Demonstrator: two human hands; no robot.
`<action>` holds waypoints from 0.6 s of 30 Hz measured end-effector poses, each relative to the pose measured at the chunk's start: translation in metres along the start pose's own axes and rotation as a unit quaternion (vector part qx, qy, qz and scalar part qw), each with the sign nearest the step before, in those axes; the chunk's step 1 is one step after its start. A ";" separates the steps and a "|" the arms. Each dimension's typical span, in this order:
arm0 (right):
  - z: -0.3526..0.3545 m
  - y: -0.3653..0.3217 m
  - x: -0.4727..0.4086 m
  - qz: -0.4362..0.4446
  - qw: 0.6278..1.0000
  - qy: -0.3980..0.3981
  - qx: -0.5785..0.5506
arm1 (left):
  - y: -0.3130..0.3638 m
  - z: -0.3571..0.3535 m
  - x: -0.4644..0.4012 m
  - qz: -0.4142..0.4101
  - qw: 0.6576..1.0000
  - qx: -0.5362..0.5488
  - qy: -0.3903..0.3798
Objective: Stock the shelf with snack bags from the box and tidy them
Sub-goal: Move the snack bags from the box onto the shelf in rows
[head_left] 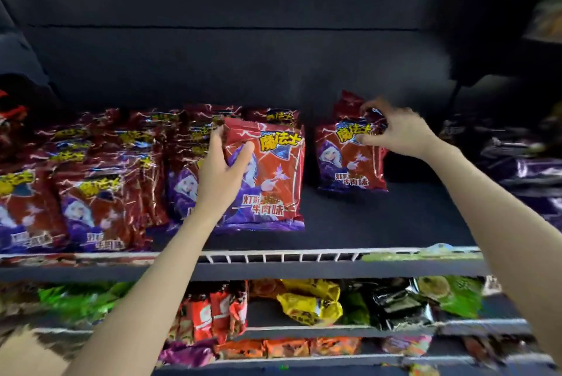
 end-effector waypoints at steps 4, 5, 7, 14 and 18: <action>-0.035 0.012 -0.037 0.029 0.992 -0.077 -0.091 | -0.013 -0.018 0.002 0.021 1.000 0.001 -0.004; -0.044 0.012 -0.046 0.042 0.986 -0.094 -0.129 | -0.015 -0.021 0.004 0.027 1.000 0.000 -0.003; -0.062 0.010 -0.061 0.067 0.974 -0.138 -0.170 | -0.014 -0.027 0.008 0.031 0.999 -0.001 -0.005; -0.083 0.018 -0.089 0.140 0.982 -0.126 -0.018 | -0.001 -0.049 0.015 0.037 0.999 0.005 -0.010; -0.061 0.027 -0.067 0.092 0.981 -0.059 -0.163 | 0.016 -0.075 0.014 0.043 0.998 0.048 -0.022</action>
Point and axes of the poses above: each hand's wrist, its own x-axis away from the middle knuckle, its own z-axis out of the back of the hand, y = z × x, the point moved 9 cm from there along -x, towards the middle knuckle, and after that the axes turned 4 degrees about z, right-handed, at the moved point
